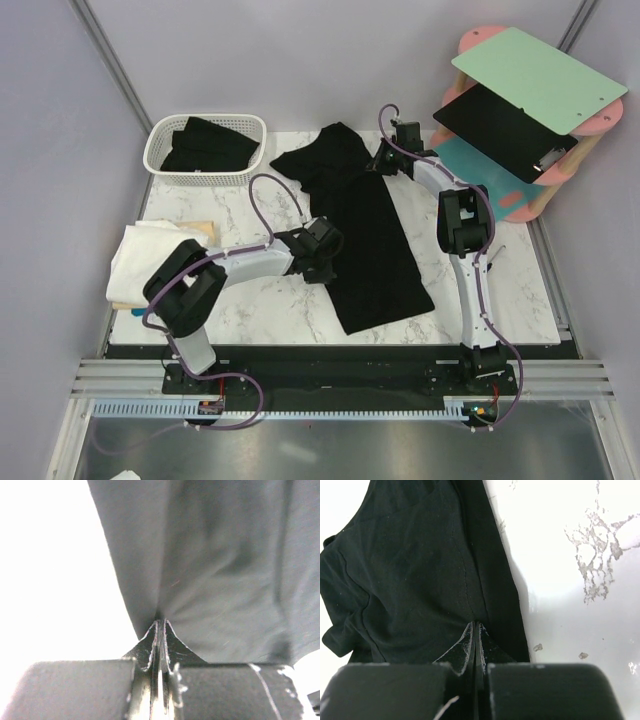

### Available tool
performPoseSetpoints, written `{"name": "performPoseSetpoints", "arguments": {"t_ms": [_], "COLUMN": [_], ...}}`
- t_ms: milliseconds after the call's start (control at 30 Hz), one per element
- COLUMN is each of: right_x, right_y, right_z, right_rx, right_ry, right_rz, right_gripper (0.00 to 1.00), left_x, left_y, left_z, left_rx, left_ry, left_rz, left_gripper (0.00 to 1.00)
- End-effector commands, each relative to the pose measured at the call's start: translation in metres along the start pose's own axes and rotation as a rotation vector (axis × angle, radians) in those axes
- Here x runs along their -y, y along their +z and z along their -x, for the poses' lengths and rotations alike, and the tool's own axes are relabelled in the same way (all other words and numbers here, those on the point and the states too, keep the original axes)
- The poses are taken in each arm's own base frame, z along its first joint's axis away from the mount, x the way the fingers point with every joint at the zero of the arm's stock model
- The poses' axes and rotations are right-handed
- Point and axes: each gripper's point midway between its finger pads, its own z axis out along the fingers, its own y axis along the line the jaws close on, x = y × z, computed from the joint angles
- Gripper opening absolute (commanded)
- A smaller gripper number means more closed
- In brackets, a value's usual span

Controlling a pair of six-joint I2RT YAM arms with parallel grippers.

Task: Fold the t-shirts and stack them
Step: Rotate the tshirt 90 degrees

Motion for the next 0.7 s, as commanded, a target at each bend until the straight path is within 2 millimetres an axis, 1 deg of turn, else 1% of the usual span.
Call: {"name": "performPoseSetpoints", "arguments": {"t_ms": [0,67,133,167,200,267,300,333,367,400,433,467,500,533,567,600,633,667], "right_x": [0.033,0.033,0.038,0.035,0.037,0.033,0.034,0.035,0.033,0.040,0.043,0.040,0.046,0.047,0.044,0.048,0.048,0.040], "right_y": [-0.009,-0.014,-0.017,-0.021,-0.022,-0.026,-0.027,-0.029,-0.035,-0.038,-0.042,-0.050,-0.053,-0.056,-0.061,-0.064,-0.066,-0.070], "right_z": [-0.028,-0.027,-0.033,-0.031,-0.037,-0.036,-0.039,-0.040,-0.037,-0.047,-0.048,-0.045,-0.057,-0.060,-0.059,-0.067,-0.069,-0.066], "right_rx": [-0.076,-0.069,-0.081,-0.076,-0.089,-0.089,-0.097,-0.099,-0.093,-0.111,-0.108,-0.099,-0.125,-0.129,-0.126,-0.143,-0.145,-0.142], "right_ry": [0.027,0.022,0.024,0.019,0.021,0.014,0.016,0.014,0.009,0.015,0.013,0.008,0.010,0.010,0.001,0.004,0.003,0.001], "right_rz": [-0.134,-0.145,-0.164,-0.162,-0.166,-0.154,-0.154,-0.160,-0.167,-0.189,-0.209,-0.210,-0.225,-0.232,-0.230,-0.240,-0.239,-0.209], "right_gripper": [0.00,0.00,0.00,0.00,0.00,0.00,0.00,0.00,0.00,0.00,0.00,0.00,0.00,0.00,0.00,0.00,0.00,0.00], "left_x": [-0.032,-0.040,-0.046,-0.053,-0.056,-0.062,-0.063,-0.063,-0.063,-0.062,-0.060,-0.057,-0.055,-0.052,-0.048,-0.043,-0.034,-0.026], "left_y": [-0.033,-0.038,-0.047,-0.047,-0.049,-0.053,-0.055,-0.059,-0.061,-0.063,-0.065,-0.067,-0.068,-0.068,-0.069,-0.070,-0.071,-0.072], "left_z": [-0.013,-0.018,-0.022,-0.029,-0.032,-0.035,-0.035,-0.032,-0.031,-0.029,-0.028,-0.026,-0.024,-0.025,-0.022,-0.022,-0.020,-0.018], "left_rx": [-0.036,-0.051,-0.055,-0.064,-0.068,-0.059,-0.055,-0.037,-0.030,-0.023,-0.020,-0.016,-0.011,-0.014,-0.011,-0.008,0.000,0.007], "left_ry": [0.063,0.055,0.045,0.045,0.043,0.044,0.050,0.057,0.059,0.066,0.070,0.068,0.073,0.078,0.083,0.099,0.104,0.112], "left_rz": [0.121,0.142,0.151,0.165,0.167,0.169,0.169,0.163,0.159,0.154,0.146,0.134,0.124,0.116,0.105,0.090,0.062,0.038], "left_gripper": [0.02,0.02,0.02,0.02,0.02,0.02,0.02,0.02,0.02,0.02,0.02,0.02,0.02,0.02,0.02,0.02,0.02,0.02]}}
